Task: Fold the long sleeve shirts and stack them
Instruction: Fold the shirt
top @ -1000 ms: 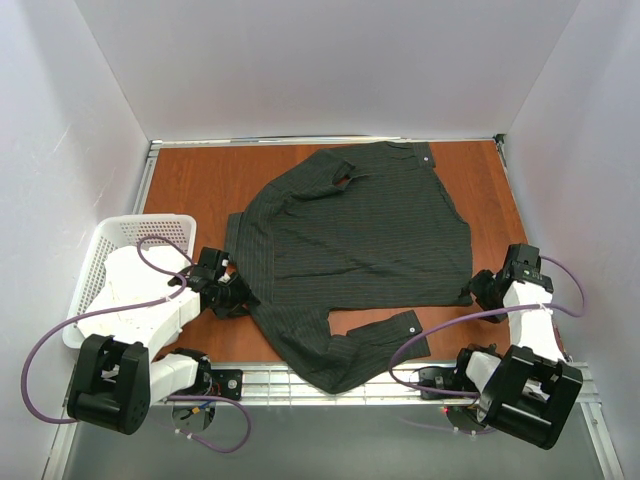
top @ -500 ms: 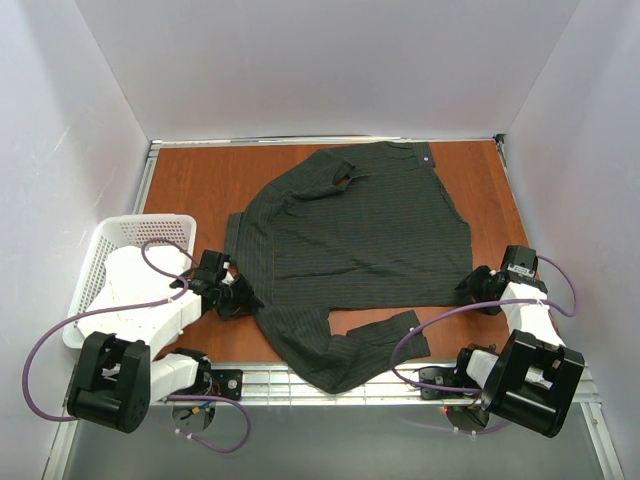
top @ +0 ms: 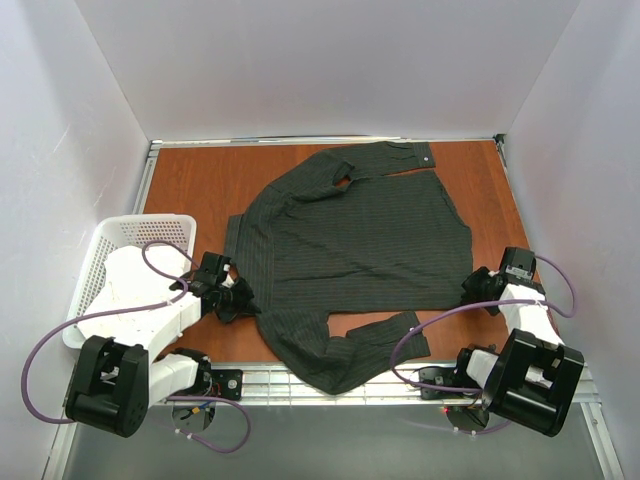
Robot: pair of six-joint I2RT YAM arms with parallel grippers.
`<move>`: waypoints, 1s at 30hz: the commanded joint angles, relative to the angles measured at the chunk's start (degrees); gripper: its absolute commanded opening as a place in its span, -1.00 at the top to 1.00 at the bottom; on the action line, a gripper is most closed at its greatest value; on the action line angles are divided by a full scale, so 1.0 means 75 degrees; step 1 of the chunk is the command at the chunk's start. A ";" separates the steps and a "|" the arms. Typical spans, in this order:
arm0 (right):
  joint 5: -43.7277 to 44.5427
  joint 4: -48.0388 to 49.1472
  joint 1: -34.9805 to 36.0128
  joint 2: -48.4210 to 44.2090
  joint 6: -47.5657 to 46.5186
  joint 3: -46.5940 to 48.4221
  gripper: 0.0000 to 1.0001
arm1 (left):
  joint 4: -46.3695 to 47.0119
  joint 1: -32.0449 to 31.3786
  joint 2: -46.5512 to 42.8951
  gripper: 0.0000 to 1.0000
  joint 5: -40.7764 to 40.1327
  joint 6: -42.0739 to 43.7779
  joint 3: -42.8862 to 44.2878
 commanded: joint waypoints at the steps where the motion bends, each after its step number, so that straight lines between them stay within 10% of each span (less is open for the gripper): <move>1: 0.0388 -0.0589 -0.0051 -0.0482 -0.0125 0.0358 0.97 | -0.0566 -0.0030 -0.0226 1.00 -0.0284 0.0038 0.0325; 12: 0.0377 -0.1317 -0.0039 -0.0591 -0.0219 0.2045 0.97 | -0.1411 0.0005 0.0124 1.00 -0.0729 0.0366 0.2129; 30: -0.0373 -0.0825 0.0429 0.3298 -0.0266 0.4836 0.97 | -0.0380 0.0122 0.2046 1.00 -0.1058 0.0202 0.3290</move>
